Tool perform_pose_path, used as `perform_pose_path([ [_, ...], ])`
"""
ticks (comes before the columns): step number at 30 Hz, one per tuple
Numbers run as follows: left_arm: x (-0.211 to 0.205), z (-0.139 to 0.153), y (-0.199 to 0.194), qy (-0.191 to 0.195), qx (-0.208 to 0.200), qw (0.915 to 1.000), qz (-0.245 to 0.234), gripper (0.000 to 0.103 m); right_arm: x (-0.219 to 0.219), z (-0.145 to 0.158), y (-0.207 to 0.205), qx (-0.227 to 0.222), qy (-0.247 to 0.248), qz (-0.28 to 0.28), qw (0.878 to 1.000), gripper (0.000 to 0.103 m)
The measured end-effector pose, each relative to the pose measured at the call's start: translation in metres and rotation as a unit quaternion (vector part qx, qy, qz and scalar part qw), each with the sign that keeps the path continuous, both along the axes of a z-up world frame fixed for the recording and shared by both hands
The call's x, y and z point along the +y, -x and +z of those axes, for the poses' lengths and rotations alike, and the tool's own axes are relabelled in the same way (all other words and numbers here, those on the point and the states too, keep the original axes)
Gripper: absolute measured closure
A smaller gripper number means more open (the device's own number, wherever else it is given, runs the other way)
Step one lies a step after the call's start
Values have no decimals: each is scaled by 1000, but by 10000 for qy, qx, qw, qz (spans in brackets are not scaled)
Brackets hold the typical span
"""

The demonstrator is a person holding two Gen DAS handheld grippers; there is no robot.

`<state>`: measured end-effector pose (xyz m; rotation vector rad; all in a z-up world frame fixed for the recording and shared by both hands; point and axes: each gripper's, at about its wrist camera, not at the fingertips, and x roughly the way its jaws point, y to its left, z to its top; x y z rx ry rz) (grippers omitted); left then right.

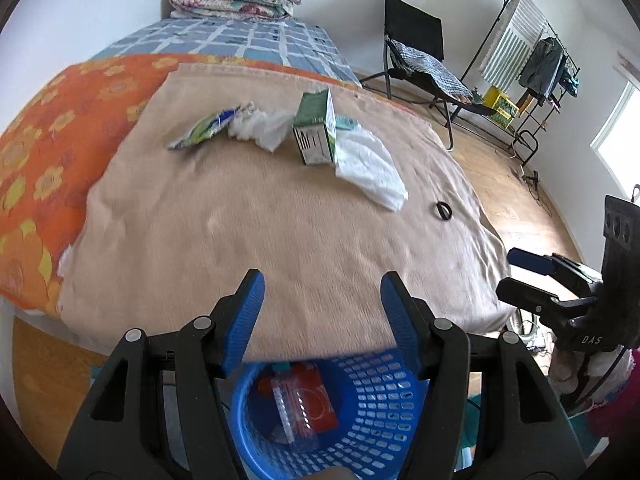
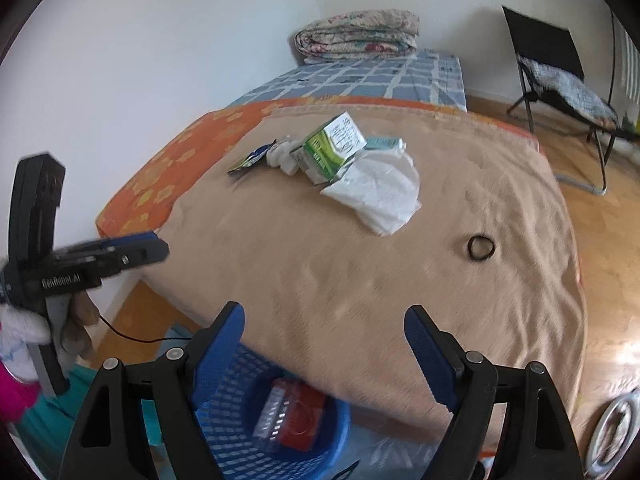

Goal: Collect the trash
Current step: 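Raise both open tools from the basket back over the towel, then grasp green milk carton with left tool while right tool grasps white tissue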

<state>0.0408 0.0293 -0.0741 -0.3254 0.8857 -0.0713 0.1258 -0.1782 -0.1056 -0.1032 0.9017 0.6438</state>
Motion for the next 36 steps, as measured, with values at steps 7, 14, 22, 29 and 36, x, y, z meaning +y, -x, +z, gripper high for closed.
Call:
perform_pose_path([
  [7, 9, 8, -32, -46, -111, 9999, 35, 41, -10, 7, -26, -281, -73, -157, 9995, 19],
  [14, 7, 18, -73, -26, -255, 9997, -4, 41, -8, 1, -56, -48, -260, -277, 9993, 19],
  [22, 12, 12, -133, 292, -225, 9992, 163, 41, -5, -13, -91, 260, -413, -287, 9984, 19],
  [29, 17, -4, -172, 415, -96, 9986, 301, 41, 5, -33, -120, 743, -447, -226, 9960, 20],
  [36, 24, -22, -202, 551, 24, 9977, 406, 41, 6, -43, -146, 1027, -599, -448, 9919, 21],
])
